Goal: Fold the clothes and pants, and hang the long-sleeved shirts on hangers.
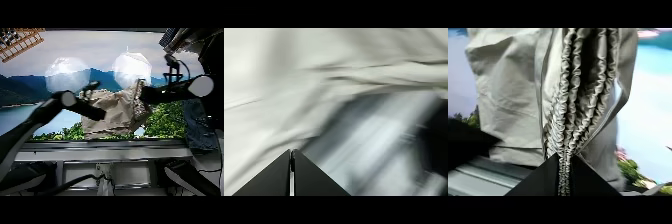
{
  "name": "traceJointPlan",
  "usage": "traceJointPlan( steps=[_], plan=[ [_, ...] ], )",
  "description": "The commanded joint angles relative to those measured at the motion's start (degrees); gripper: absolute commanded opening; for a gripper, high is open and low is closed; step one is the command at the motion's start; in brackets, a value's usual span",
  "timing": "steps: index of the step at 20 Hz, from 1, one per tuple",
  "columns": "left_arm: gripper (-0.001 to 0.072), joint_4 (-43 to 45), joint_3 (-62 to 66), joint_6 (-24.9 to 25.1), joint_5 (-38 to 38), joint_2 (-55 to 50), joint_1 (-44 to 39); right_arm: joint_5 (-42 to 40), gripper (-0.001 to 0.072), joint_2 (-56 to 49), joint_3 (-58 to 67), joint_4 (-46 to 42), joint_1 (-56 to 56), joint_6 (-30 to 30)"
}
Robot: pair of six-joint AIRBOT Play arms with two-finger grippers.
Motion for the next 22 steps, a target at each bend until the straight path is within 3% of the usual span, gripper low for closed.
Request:
traceJointPlan(
  steps=[1, 5, 9, 10, 12, 13, 18, 21, 22],
  plan=[
    [0.0003, 14.0, -6.8, -8.5, -3.6, 11.8, 9.2, -8.1, 0.0035, -3.5, 0.1, -1.1, 9.2, 1.9],
    [0.0003, 14.1, -17.7, -12.0, -7.9, 26.4, 15.5, -24.6, 0.0036, -12.0, 0.1, -4.2, 22.3, 5.1],
    [0.0003, 14.5, -24.4, -19.2, -11.2, 39.6, 17.4, -40.8, 0.0038, -22.3, 0.1, -4.2, 32.5, 4.7],
    [0.0003, 14.5, -25.0, -21.2, -11.4, 42.4, 17.4, -45.8, 0.0086, -24.5, 0.1, -4.0, 34.2, 4.7],
    [0.0003, 14.5, -25.2, -22.4, -11.7, 46.2, 17.4, -52.1, 0.0399, -27.7, 0.2, -1.4, 36.7, 4.6],
    [0.0003, 14.5, -25.2, -22.3, -11.8, 47.1, 17.4, -50.5, 0.0447, -28.3, 0.8, -0.4, 37.4, 4.3],
    [0.0006, 14.5, -25.2, -22.3, -10.5, 46.3, 17.4, -35.2, 0.0429, -25.1, 3.8, -6.1, 33.9, 1.7],
    [0.0015, 14.5, -25.2, -22.3, -7.9, 46.3, 17.4, -29.8, 0.0428, -21.8, 3.8, -11.3, 25.3, 1.7],
    [0.0015, 14.4, -25.2, -22.3, -7.0, 46.3, 17.4, -28.3, 0.039, -21.5, 3.8, -11.9, 21.6, 1.5]
  ],
)
